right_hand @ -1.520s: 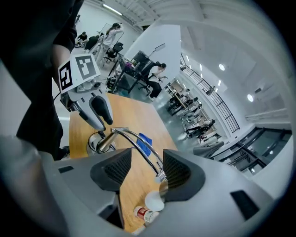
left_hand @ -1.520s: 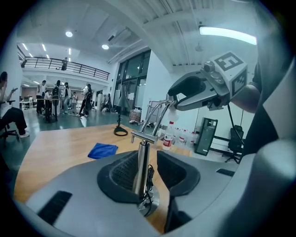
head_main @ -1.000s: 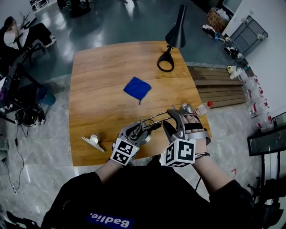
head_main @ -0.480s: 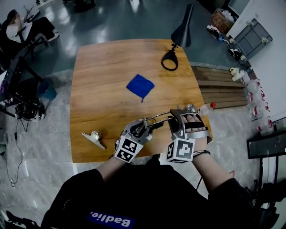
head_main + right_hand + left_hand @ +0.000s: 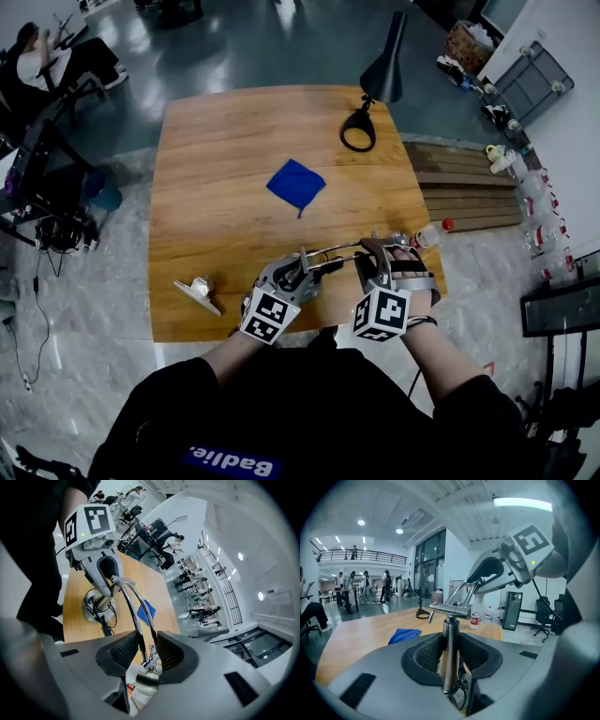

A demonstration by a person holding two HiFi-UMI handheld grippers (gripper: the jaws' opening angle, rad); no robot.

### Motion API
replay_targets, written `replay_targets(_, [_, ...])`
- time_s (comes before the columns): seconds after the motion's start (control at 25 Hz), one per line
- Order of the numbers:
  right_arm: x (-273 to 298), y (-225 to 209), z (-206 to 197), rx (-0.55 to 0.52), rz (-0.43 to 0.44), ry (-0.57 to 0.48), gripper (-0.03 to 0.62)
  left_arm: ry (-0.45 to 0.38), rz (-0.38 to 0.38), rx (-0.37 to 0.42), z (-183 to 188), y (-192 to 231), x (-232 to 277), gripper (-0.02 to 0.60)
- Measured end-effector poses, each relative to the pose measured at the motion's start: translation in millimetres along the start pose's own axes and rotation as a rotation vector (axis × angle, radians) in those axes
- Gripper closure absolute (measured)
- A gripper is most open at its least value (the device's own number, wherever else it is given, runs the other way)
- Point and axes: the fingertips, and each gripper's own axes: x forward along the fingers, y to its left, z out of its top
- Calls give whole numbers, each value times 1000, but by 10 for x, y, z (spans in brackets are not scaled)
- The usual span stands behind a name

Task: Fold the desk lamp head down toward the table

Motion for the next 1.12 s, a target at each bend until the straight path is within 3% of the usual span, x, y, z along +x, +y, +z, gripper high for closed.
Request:
replay_targets(0.64, [479,569,-165,254,251,-57,473,3,4,-13,16,-16,15,462])
replay_targets(0.84, [583,697,-124,306,347,-97,473,-6,3,-22,15,-12,18,462])
replay_targets(1.12, [678,808,-69,354,412,-118,473,-1,4,-20,19,-11,19,462])
